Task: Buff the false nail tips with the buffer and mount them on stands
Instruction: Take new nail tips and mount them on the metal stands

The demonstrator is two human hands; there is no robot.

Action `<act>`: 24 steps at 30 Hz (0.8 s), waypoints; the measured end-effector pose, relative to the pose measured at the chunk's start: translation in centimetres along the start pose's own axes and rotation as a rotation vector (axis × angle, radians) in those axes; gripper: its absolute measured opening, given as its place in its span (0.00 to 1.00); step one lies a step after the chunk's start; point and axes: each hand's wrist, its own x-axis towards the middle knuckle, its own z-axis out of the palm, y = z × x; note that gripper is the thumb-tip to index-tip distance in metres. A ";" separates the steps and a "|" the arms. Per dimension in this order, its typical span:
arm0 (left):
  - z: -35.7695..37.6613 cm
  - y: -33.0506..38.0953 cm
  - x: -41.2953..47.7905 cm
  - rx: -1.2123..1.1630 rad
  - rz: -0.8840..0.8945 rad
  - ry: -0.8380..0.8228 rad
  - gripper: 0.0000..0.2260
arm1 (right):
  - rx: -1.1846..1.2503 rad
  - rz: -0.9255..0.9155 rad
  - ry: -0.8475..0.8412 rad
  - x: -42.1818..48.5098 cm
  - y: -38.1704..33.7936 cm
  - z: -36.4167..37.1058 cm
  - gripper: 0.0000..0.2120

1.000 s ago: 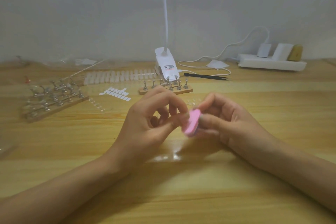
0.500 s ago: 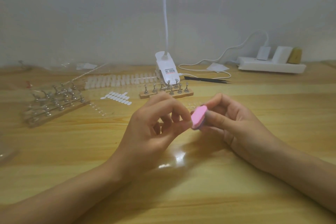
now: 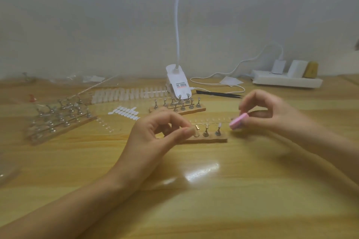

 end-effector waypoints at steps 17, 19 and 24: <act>0.3 1.6 1.4 -0.116 -0.188 -0.299 0.04 | -0.455 -0.716 0.103 -2.4 -6.8 4.8 0.10; 0.0 1.7 1.9 -0.087 -0.202 -0.312 0.06 | -0.406 -0.703 0.116 -2.1 -6.8 4.9 0.10; -1.0 1.6 2.9 -0.075 -0.198 -0.338 0.10 | -0.302 -0.668 0.116 -1.0 -6.5 4.5 0.09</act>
